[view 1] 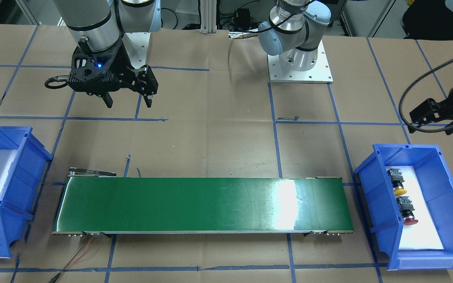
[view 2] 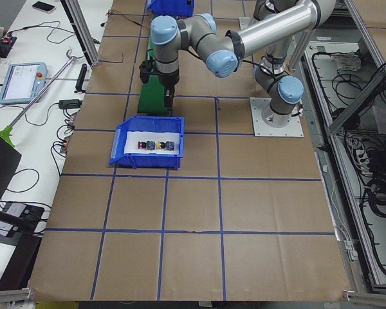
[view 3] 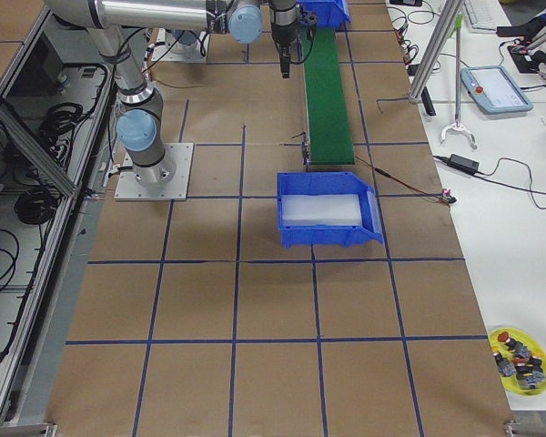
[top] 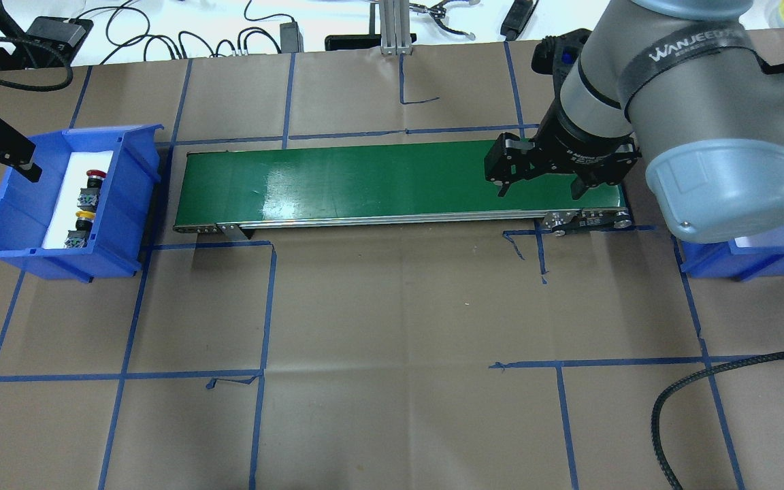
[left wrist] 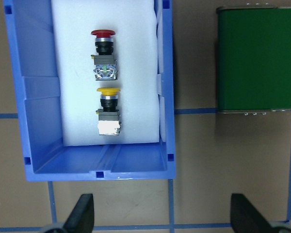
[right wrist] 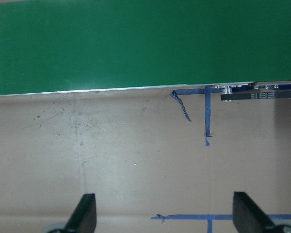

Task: Transport two buttons from left to right
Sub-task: 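Move the left gripper into the bin and grasp the yellow button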

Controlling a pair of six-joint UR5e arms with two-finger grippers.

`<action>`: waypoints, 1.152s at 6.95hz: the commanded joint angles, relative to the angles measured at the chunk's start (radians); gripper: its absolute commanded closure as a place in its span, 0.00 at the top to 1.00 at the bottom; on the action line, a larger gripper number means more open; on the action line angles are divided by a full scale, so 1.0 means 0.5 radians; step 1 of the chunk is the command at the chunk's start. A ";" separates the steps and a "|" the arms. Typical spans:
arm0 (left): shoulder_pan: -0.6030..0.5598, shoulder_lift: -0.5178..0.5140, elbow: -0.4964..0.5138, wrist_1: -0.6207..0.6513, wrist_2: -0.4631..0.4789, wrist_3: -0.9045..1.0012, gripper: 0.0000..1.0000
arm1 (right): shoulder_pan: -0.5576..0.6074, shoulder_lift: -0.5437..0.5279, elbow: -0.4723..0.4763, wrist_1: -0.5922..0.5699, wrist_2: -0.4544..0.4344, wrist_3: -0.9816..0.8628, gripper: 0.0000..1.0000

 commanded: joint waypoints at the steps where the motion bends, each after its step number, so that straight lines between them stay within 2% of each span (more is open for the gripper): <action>1: 0.062 -0.156 -0.009 0.218 -0.001 0.097 1.00 | -0.003 -0.001 0.000 0.000 0.000 0.000 1.00; 2: 0.065 -0.257 -0.009 0.347 -0.001 0.106 1.00 | 0.000 0.002 0.000 0.000 0.000 0.000 1.00; 5: 0.056 -0.369 -0.177 0.648 -0.004 0.106 1.00 | -0.003 -0.004 0.000 0.000 0.000 0.000 1.00; 8: 0.049 -0.454 -0.520 1.114 -0.013 0.106 1.00 | 0.000 -0.004 0.000 0.000 0.000 0.000 1.00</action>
